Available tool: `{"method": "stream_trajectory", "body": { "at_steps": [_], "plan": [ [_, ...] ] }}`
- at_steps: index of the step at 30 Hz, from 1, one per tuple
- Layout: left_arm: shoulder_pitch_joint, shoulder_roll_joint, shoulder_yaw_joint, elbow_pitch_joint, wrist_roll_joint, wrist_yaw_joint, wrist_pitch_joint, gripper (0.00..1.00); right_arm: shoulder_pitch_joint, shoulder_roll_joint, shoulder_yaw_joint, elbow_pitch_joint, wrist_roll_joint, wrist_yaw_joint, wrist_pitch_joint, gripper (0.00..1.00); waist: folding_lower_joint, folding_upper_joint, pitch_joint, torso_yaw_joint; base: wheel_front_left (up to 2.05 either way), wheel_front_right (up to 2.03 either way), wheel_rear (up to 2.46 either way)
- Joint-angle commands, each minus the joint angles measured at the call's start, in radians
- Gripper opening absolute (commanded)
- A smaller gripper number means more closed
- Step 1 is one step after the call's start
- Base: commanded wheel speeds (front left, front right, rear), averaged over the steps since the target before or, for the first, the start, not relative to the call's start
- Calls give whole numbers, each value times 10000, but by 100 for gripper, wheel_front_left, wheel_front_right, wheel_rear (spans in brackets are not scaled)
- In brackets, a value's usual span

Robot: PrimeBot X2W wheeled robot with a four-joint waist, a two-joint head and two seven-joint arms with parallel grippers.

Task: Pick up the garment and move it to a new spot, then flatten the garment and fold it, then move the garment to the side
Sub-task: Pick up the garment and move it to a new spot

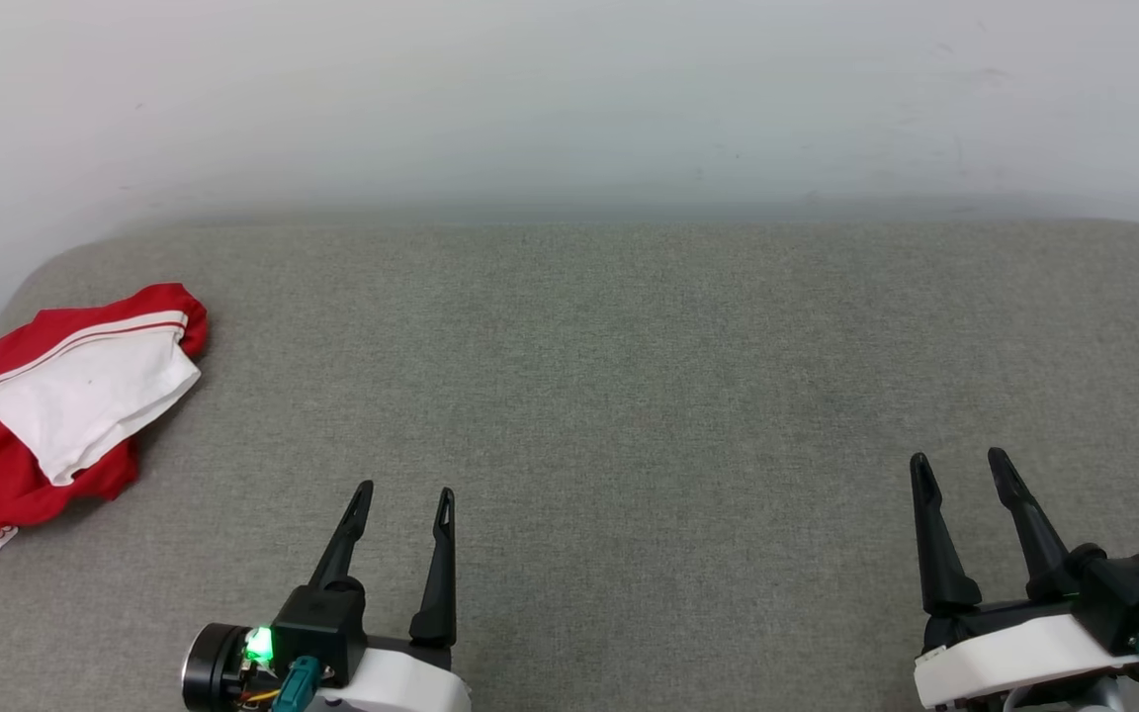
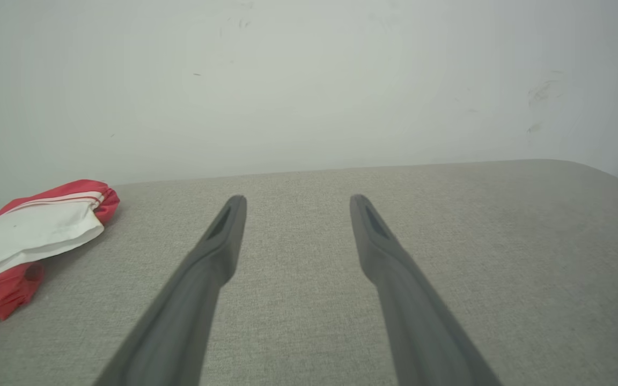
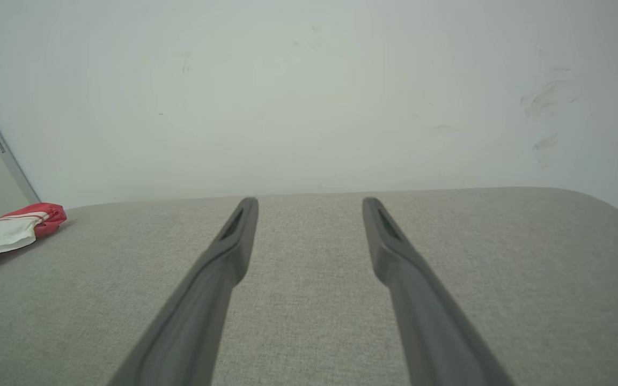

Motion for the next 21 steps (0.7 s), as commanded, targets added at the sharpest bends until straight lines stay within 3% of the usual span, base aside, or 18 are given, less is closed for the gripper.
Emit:
{"method": "stream_trajectory", "body": {
  "at_steps": [1, 11, 21],
  "plan": [
    [25, -19, 15, 19, 43, -40, -68, 100, -20, 13, 24, -9, -67, -7, -28, 100, 0, 0, 7, 10, 0, 0, 0],
    [-112, -52, 189, 83, 28, -104, -53, 100, -53, 13, 147, -48, -211, -7, -26, 100, 0, 0, 106, 467, 0, 0, 0],
    [-86, -55, 283, 151, -97, 65, -51, 100, 74, 13, 297, 21, -488, -7, -26, 100, 0, 0, 29, 1574, 0, 0, 0]
  ]
}}
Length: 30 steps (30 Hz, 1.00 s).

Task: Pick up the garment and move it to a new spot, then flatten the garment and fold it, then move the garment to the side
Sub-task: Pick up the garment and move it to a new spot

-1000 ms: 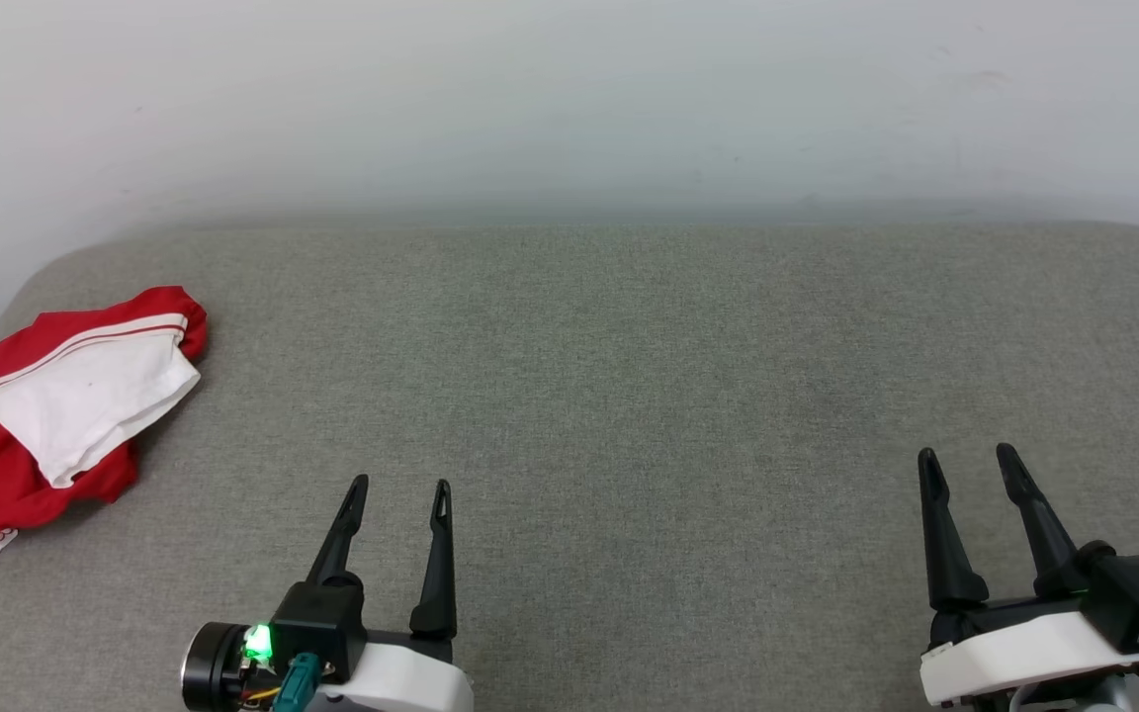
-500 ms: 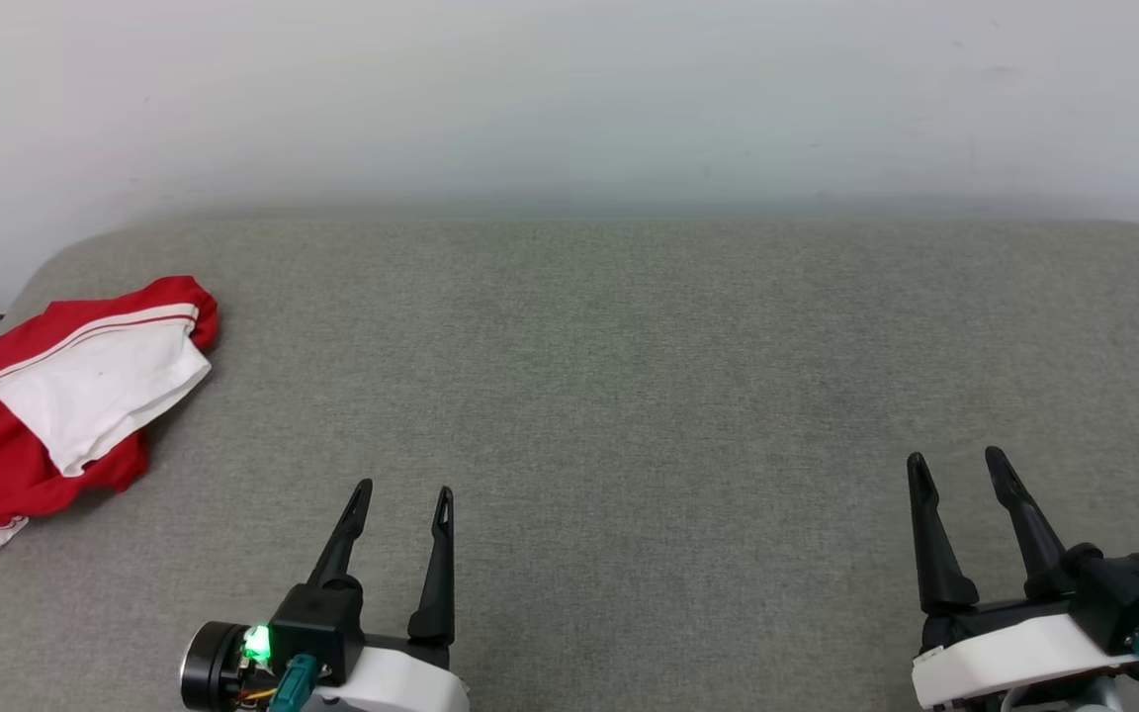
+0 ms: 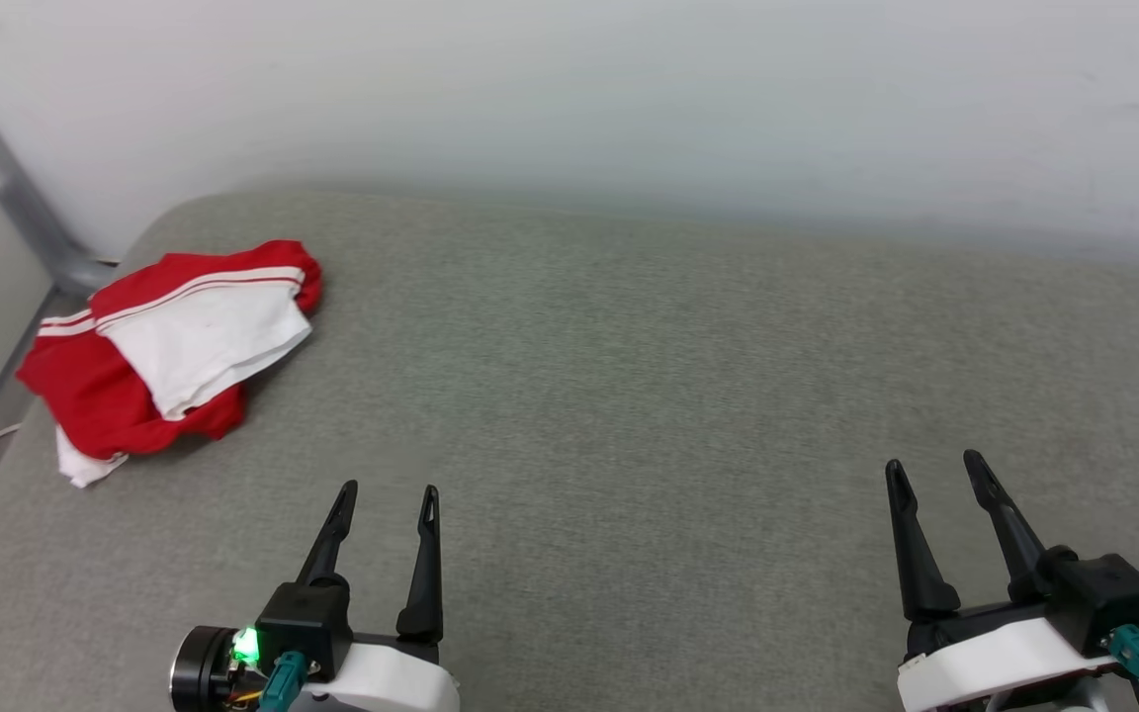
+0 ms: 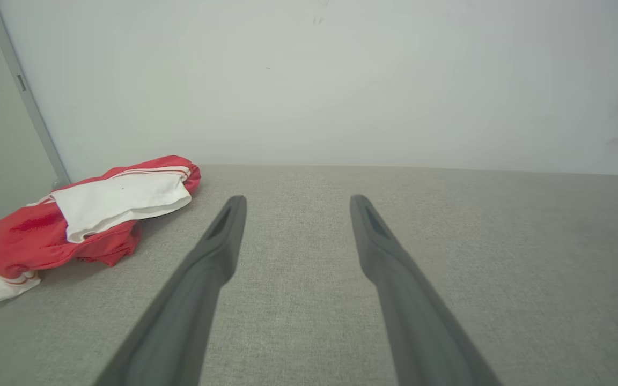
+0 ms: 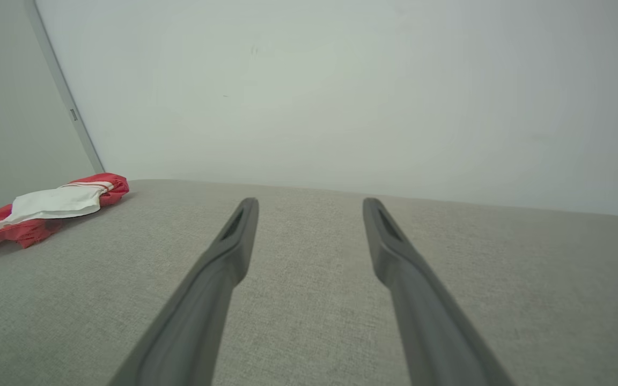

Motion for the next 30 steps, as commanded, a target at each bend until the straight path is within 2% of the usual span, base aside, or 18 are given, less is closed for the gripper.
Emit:
{"method": "stream_trajectory", "body": {
  "at_steps": [1, 19, 30],
  "plan": [
    [-23, -19, 33, 13, -14, 39, -28, 100, 80, 13, 32, 0, -64, -7, -24, 100, 0, -1, -28, 308, 0, 0, 0],
    [142, -21, 93, 76, 147, 32, -28, 100, 120, 13, 347, 107, -85, -7, -24, 100, 0, -1, -102, 2580, 0, 0, 0],
    [119, -21, 197, -49, 168, 102, -28, 100, 46, 13, 421, 125, -16, -7, -24, 100, 0, -1, -20, 3127, 0, 0, 0]
  ]
}}
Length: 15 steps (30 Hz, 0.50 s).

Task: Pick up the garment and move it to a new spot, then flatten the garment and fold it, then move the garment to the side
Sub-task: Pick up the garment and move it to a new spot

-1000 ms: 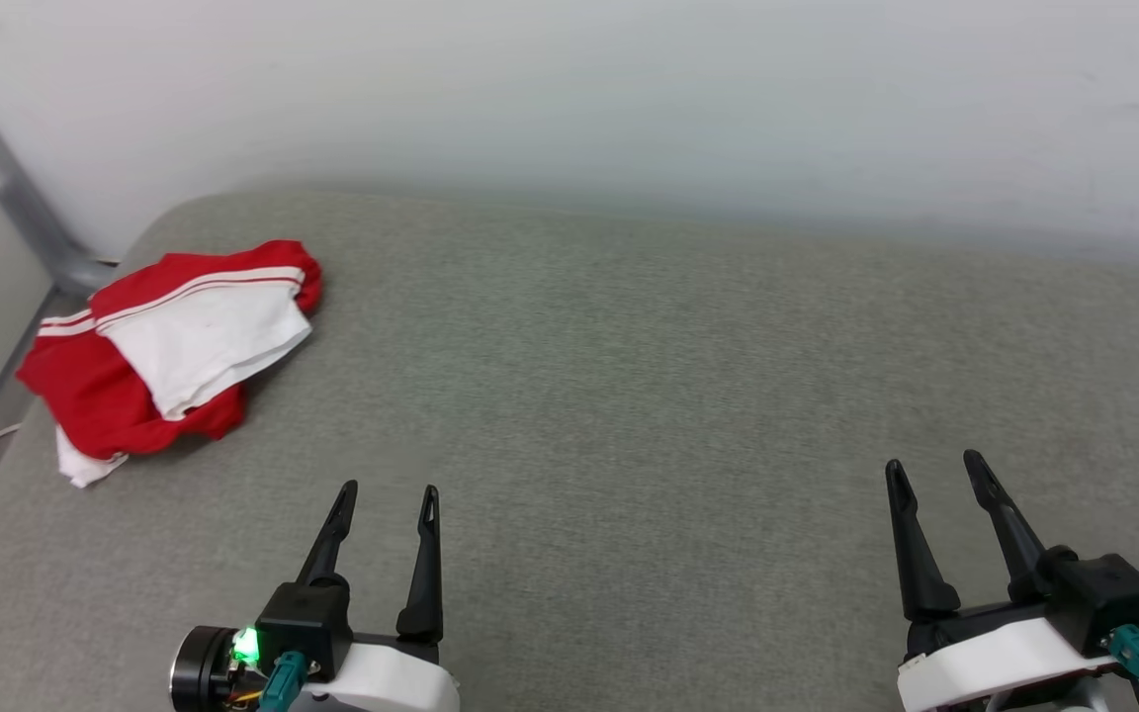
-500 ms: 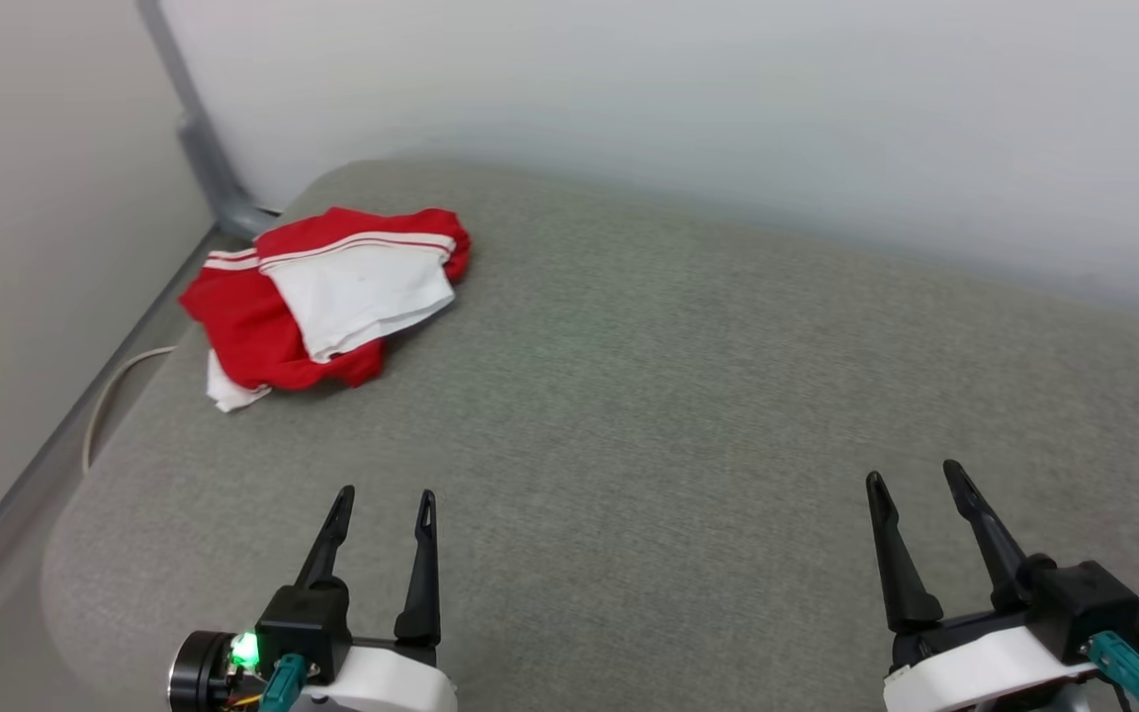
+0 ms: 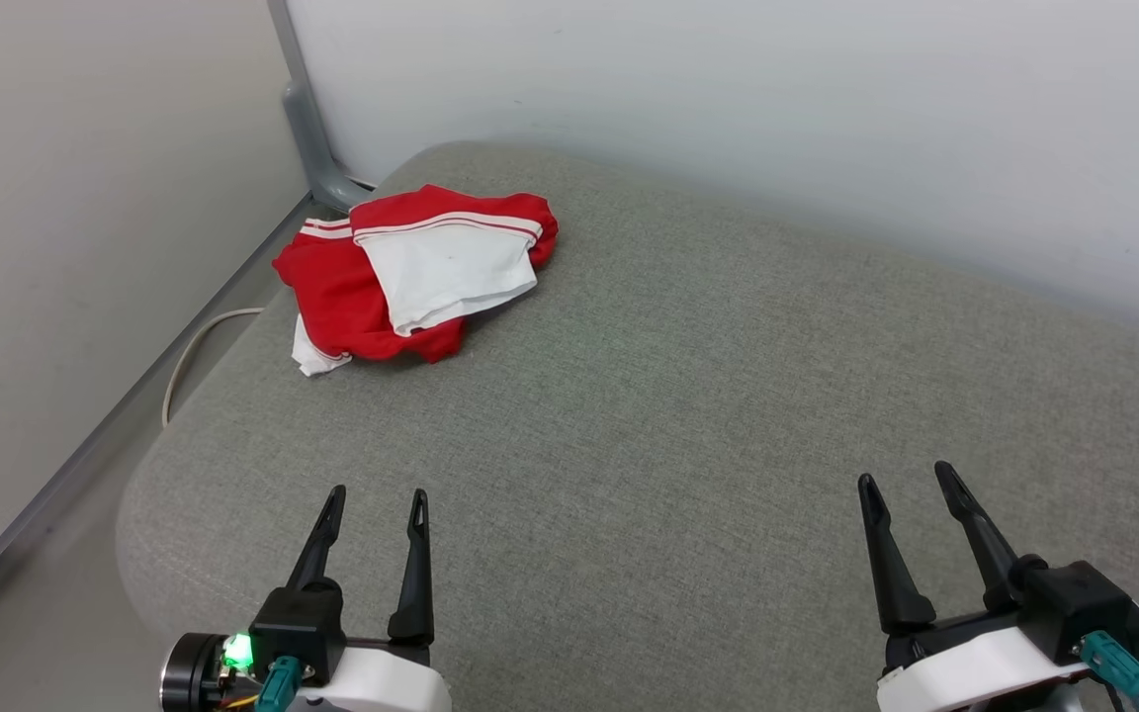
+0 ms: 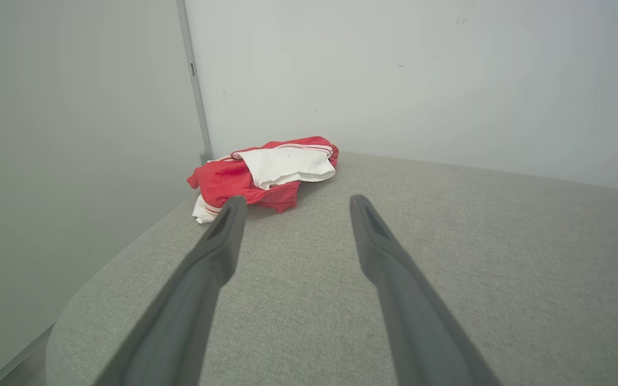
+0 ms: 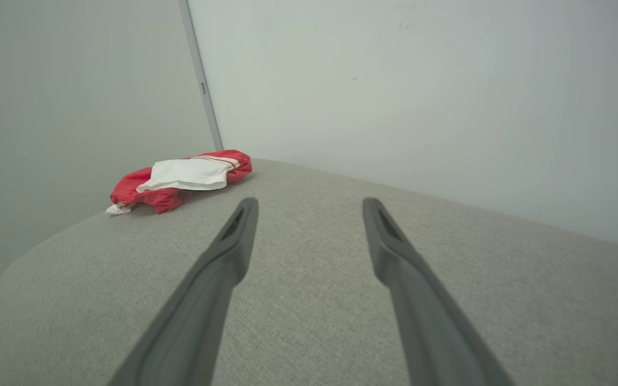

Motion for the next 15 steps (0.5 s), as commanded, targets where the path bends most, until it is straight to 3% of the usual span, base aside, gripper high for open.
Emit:
{"method": "stream_trajectory", "body": {
  "at_steps": [1, 15],
  "plan": [
    [19, -21, 22, -45, -16, 50, -28, 100, -39, 13, -1, 7, 33, -7, -24, 100, 0, 0, 17, 10, 0, 0, 0],
    [-310, -23, 363, -261, -70, 323, -28, 100, -326, 13, 28, -183, -264, -7, -24, 100, 0, 0, 597, -463, 0, 0, 0]
  ]
}}
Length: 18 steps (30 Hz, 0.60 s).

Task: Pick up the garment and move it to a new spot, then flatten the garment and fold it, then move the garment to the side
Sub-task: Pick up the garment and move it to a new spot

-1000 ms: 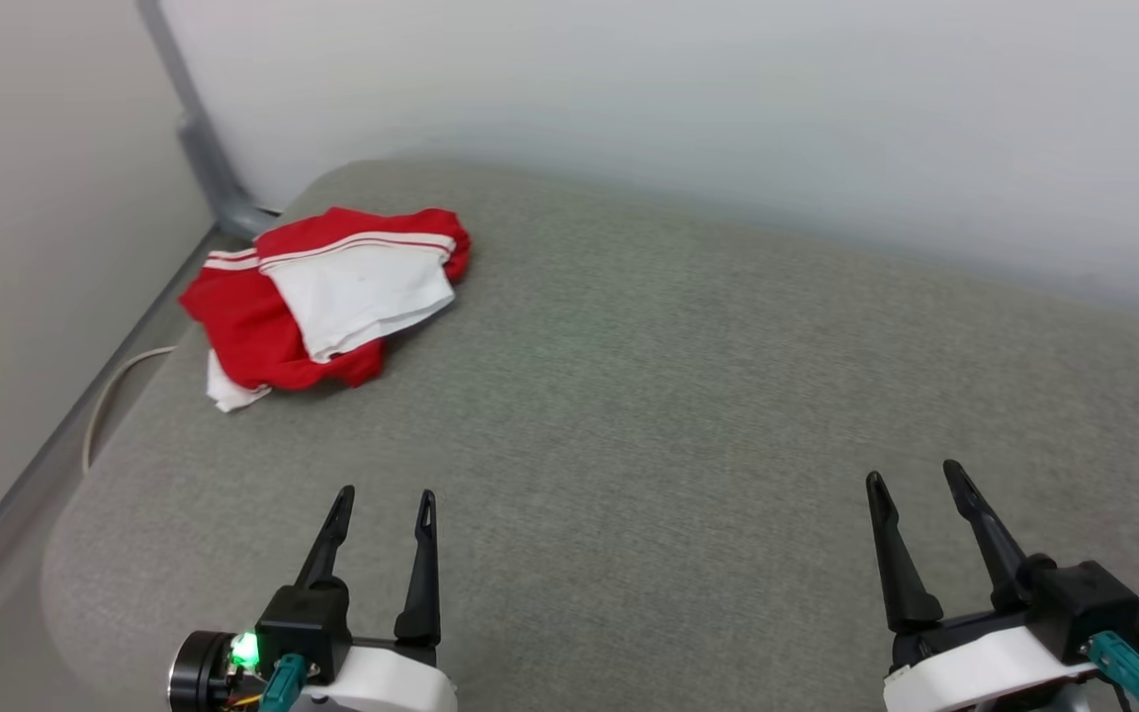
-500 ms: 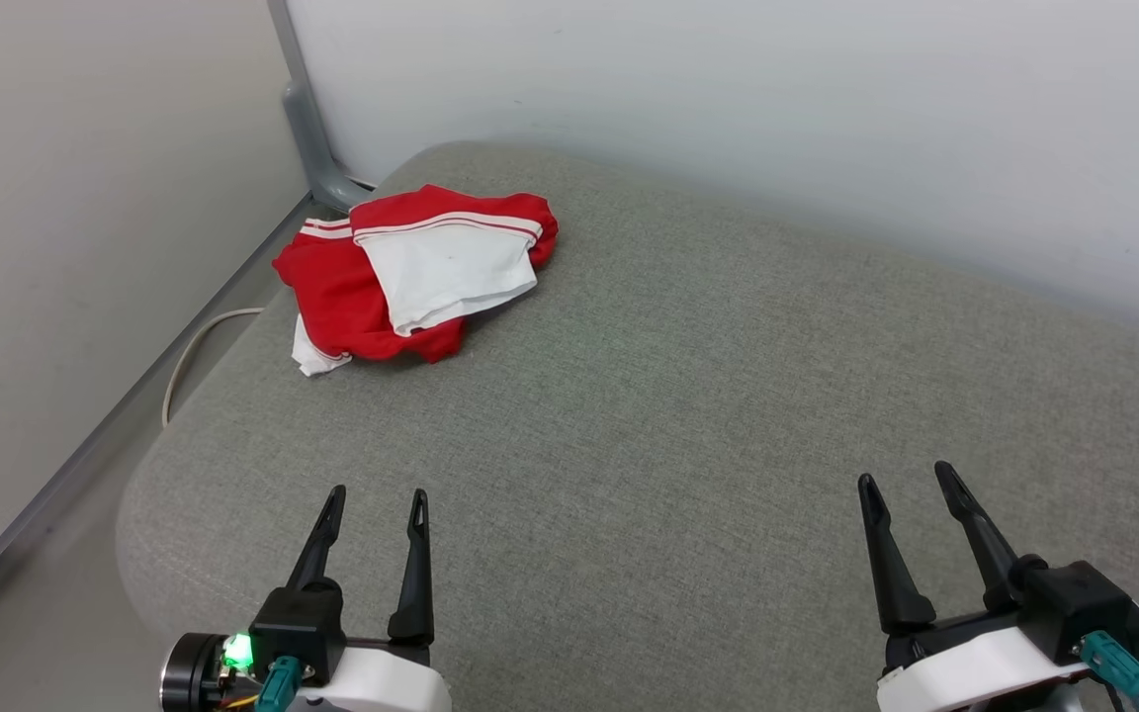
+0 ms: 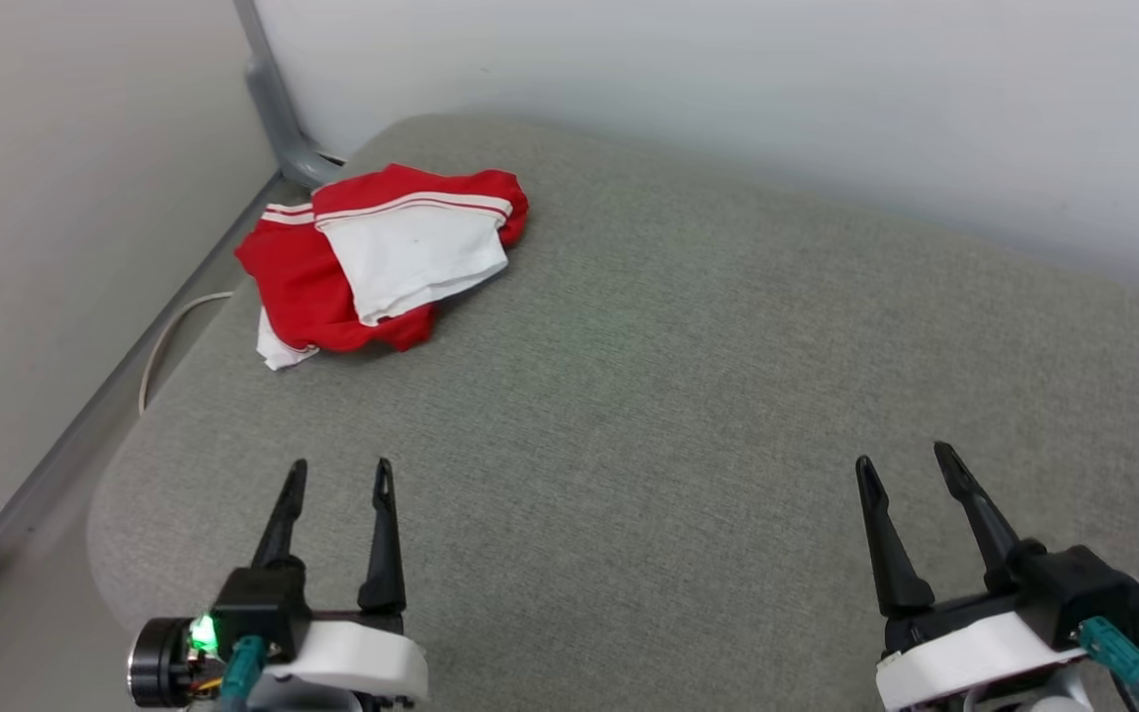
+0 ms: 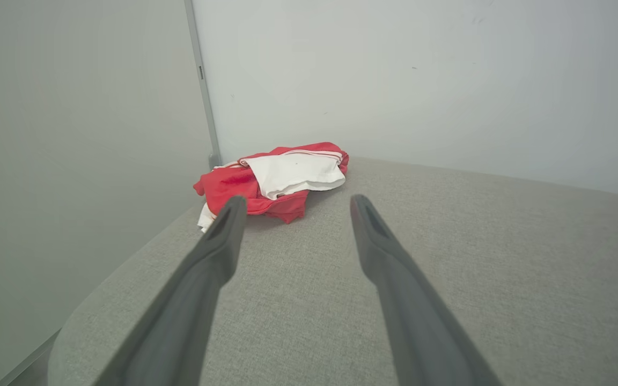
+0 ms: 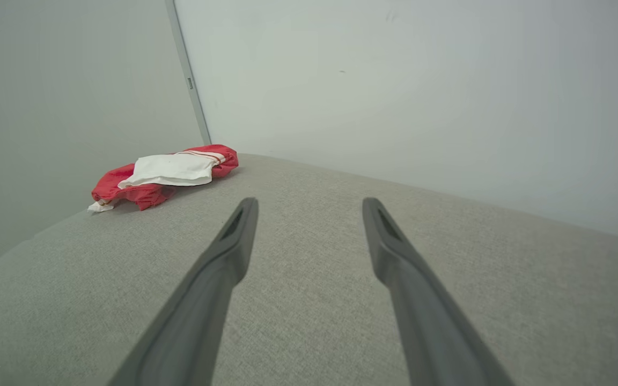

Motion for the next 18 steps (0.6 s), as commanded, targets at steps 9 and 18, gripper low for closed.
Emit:
{"method": "stream_trajectory", "body": {
  "at_steps": [9, 18],
  "plan": [
    [-2173, 478, 803, 1067, -228, -893, -28, 100, -729, 1, 30, -421, -655, -7, -24, 100, 0, 0, 1628, -1042, 0, 0, 0],
    [-6030, 2486, 836, 4300, -386, -2048, 1970, 100, -1399, -142, 112, -801, -798, -7, -24, 100, 0, 0, 3284, -2054, 0, 0, 0]
  ]
}}
